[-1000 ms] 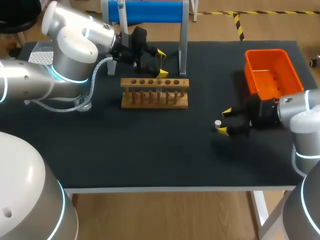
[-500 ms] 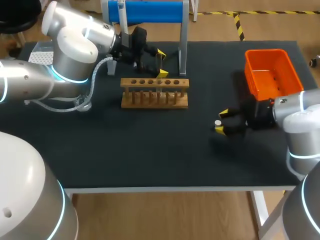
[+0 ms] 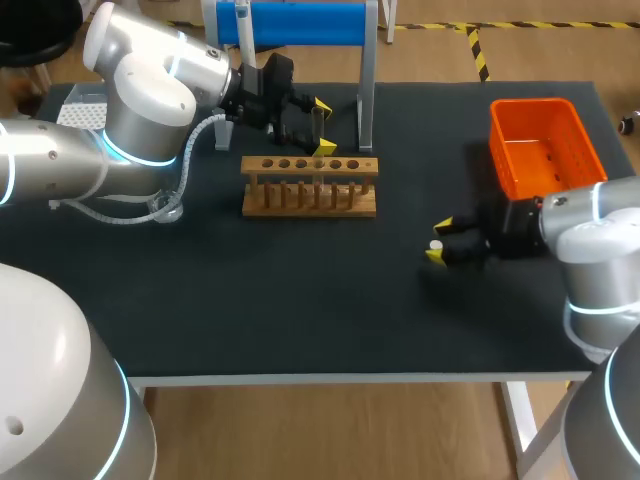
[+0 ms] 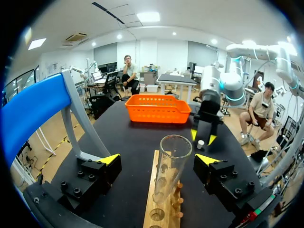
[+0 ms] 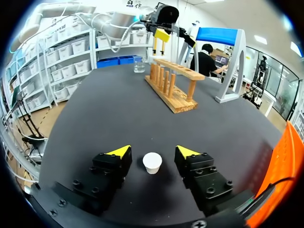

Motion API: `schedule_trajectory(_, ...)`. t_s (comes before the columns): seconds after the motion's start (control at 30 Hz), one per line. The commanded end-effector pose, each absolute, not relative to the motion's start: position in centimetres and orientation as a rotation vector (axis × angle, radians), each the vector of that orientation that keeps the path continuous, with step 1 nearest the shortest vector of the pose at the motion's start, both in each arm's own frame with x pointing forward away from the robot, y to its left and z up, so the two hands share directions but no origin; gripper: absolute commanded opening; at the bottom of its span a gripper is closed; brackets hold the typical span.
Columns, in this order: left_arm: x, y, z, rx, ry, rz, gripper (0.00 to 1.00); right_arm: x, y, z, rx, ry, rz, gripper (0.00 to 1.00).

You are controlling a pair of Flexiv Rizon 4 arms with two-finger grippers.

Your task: Invert the test tube, pick up the pipette, mount the tip to pipette, aspirate from beaker and dispense into the tube, eject the tip, return the pipette, and cap with the stopper.

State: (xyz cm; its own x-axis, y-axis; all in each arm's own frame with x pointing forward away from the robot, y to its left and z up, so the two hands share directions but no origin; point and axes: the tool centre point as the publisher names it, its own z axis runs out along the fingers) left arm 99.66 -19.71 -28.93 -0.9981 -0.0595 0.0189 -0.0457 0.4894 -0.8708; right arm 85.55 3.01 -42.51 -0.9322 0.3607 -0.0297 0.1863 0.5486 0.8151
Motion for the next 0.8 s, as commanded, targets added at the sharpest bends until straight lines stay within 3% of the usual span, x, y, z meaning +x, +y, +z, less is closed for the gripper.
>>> schedule_trajectory(0.03, 99.81, -19.7, -28.98, -0.091, 2.702, -1.582, 1.0, 85.7, 3.29, -42.91, 0.467, 2.585, 1.327, 0.51)
schedule_trajectory(0.57, 99.81, -19.7, -28.98, -0.091, 2.702, -1.582, 1.0, 85.86, 3.29, -43.28, 0.474, 2.589, 1.315, 0.49)
schedule_trajectory(0.8, 99.81, -19.7, -28.98, -0.091, 2.702, -1.582, 1.0, 85.88, 3.3, -43.3, 0.477, 2.586, 1.317, 0.37)
